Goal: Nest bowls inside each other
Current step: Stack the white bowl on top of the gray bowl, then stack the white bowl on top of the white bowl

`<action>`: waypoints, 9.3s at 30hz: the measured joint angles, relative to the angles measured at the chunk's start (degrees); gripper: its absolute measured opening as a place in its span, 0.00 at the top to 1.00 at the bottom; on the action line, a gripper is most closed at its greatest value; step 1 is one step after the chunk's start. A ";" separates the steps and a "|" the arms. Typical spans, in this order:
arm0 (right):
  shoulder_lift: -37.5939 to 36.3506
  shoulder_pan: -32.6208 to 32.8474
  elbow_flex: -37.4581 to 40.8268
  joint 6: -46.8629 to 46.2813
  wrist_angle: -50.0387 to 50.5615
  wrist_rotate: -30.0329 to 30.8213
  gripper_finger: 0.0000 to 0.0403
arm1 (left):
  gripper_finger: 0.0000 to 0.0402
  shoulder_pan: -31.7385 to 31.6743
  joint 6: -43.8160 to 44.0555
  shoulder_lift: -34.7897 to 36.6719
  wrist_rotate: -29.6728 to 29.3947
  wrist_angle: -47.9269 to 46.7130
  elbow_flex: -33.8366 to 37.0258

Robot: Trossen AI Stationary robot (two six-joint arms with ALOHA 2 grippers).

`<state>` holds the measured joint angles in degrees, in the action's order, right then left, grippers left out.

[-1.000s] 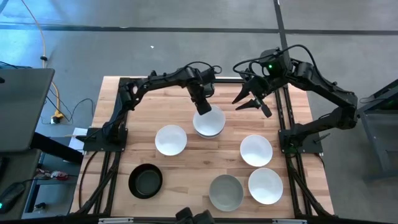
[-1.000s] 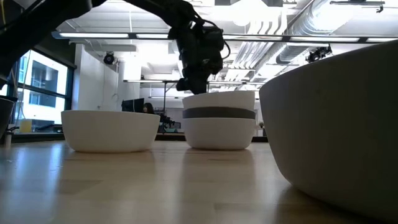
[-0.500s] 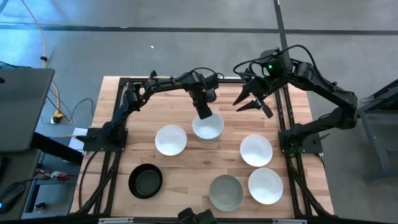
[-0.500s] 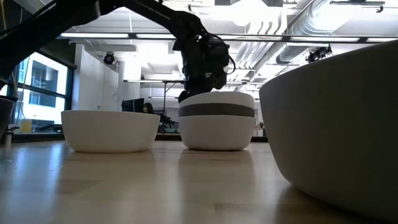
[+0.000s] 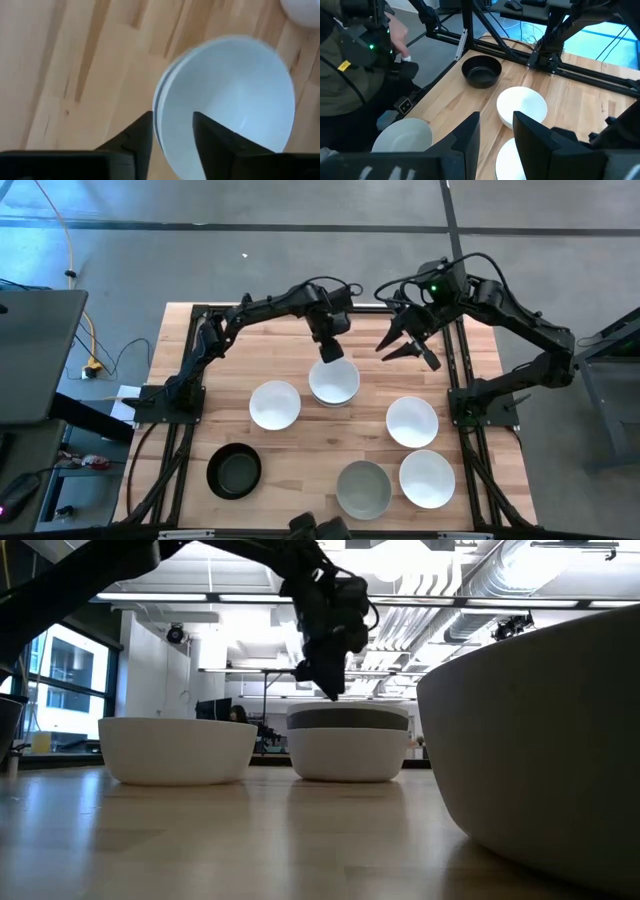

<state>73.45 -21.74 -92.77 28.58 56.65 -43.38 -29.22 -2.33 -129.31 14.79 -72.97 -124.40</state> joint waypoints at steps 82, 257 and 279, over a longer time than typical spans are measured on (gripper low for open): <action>0.02 -0.02 0.00 3.19 5.68 -0.80 0.73 | 0.74 5.27 -9.85 37.07 -7.26 23.50 63.72; 0.04 -0.34 -0.02 6.15 14.28 -3.61 0.73 | 0.44 0.31 -18.19 4.33 -2.72 -12.15 -10.20; 2.32 -1.01 2.09 -35.40 29.68 24.27 0.73 | 0.44 8.26 -13.28 25.76 -3.26 -17.07 -10.18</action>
<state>75.77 -22.74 -90.68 -6.83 86.32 -19.11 -20.95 -15.62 -103.55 11.53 -90.04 -134.58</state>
